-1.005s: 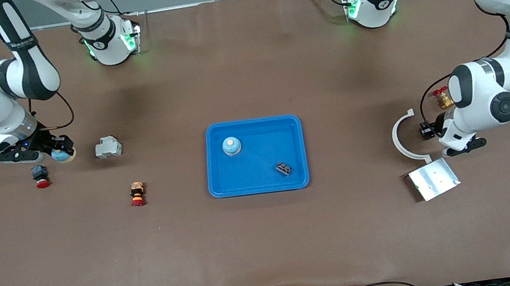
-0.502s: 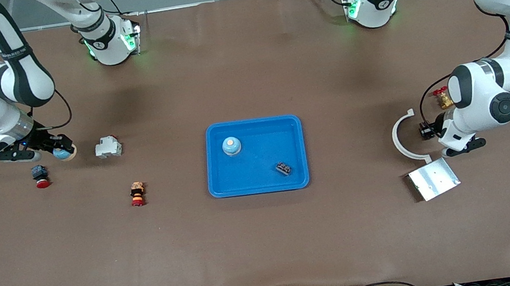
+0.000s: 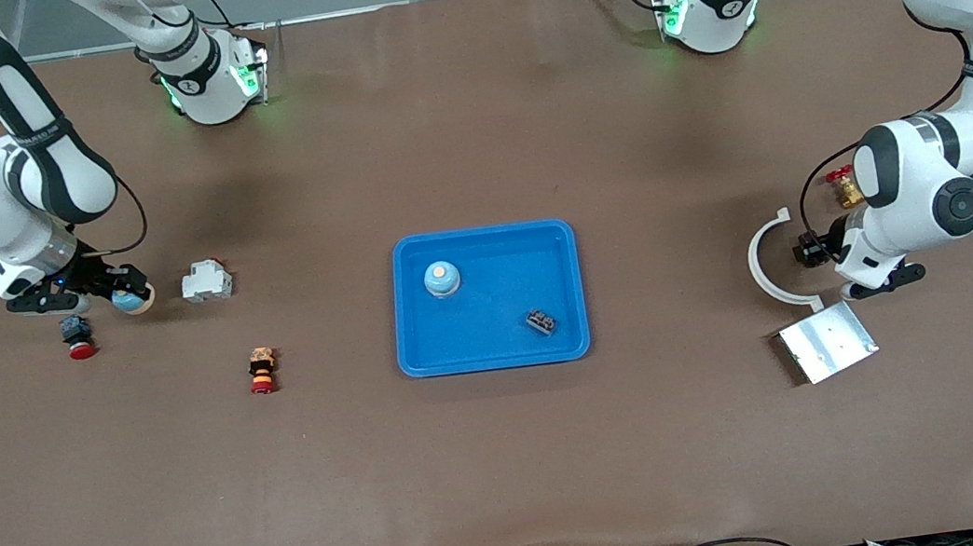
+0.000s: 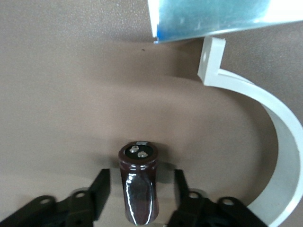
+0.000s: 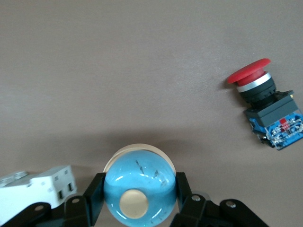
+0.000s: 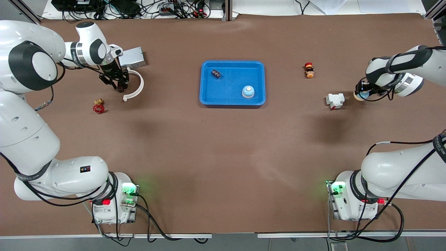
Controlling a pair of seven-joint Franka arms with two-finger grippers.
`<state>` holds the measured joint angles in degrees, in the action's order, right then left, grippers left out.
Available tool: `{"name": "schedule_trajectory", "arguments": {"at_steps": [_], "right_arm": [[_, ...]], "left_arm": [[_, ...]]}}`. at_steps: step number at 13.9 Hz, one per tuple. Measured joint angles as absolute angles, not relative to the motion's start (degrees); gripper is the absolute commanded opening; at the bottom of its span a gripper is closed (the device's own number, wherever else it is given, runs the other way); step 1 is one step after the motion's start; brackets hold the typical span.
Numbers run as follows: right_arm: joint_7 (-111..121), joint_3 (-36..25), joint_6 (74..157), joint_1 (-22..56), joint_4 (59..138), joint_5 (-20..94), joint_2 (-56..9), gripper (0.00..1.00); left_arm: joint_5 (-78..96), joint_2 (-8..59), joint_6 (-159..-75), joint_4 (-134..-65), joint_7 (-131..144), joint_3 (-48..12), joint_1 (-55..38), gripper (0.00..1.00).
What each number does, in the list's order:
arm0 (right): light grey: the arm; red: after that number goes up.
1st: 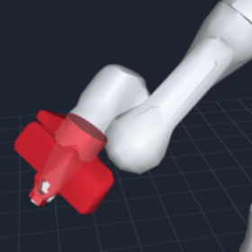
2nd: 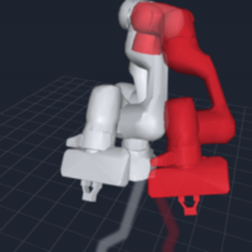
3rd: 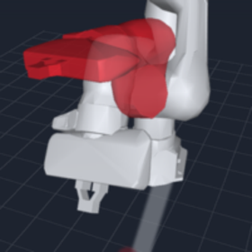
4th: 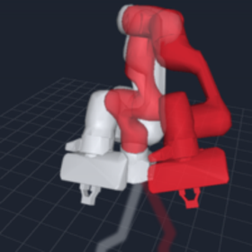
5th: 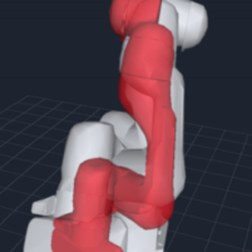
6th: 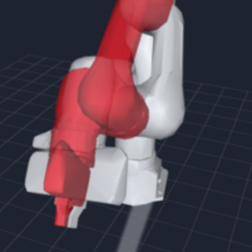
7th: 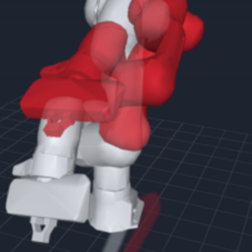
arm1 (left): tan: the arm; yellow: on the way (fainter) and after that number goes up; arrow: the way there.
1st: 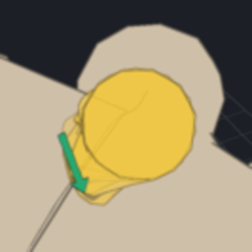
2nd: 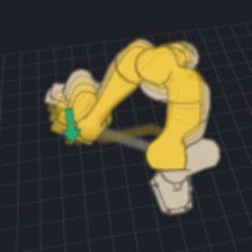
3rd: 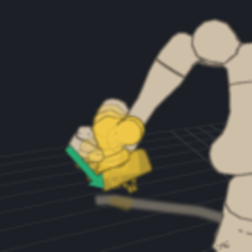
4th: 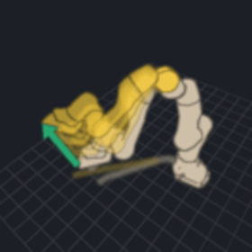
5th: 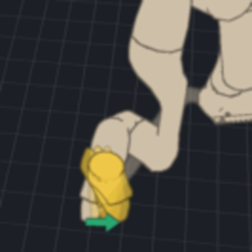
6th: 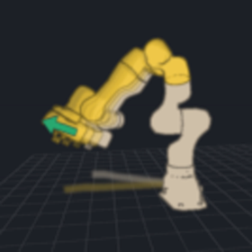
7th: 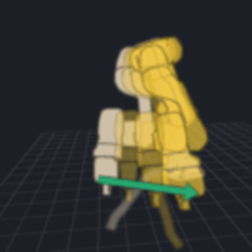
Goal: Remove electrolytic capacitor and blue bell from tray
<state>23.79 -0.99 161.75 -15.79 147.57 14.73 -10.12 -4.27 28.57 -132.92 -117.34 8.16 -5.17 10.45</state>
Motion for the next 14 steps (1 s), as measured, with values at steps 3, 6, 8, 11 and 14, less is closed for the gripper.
{"name": "schedule_trajectory", "arguments": {"at_steps": [3, 6, 8, 11, 14], "right_arm": [[24.0, -1.0, 164.2, -15.8, 147.6, 14.7, -13.1, 0.00], [24.0, -1.0, 164.4, -15.8, 147.5, 14.7, -14.0, 0.00], [24.0, -1.0, 164.4, -15.8, 147.5, 14.7, -14.0, 0.00], [24.0, -1.0, 164.4, -15.8, 147.5, 14.7, -14.0, 0.61], [24.0, -1.0, 164.4, -15.8, 147.5, 14.8, -14.0, 1.00]], "left_arm": [[-4.3, 28.6, -132.9, -117.2, 8.2, -5.2, 10.5, 1.00], [-4.3, 28.6, -132.6, -116.0, 8.2, -5.2, 10.5, 1.00], [-4.3, 28.5, -130.8, -114.4, 8.2, -5.3, 10.5, 1.00], [-4.3, 27.9, -123.8, -109.6, 9.6, -5.7, 10.1, 1.00], [-4.3, 27.3, -116.8, -104.2, 13.7, -7.0, 9.0, 1.00]]}}
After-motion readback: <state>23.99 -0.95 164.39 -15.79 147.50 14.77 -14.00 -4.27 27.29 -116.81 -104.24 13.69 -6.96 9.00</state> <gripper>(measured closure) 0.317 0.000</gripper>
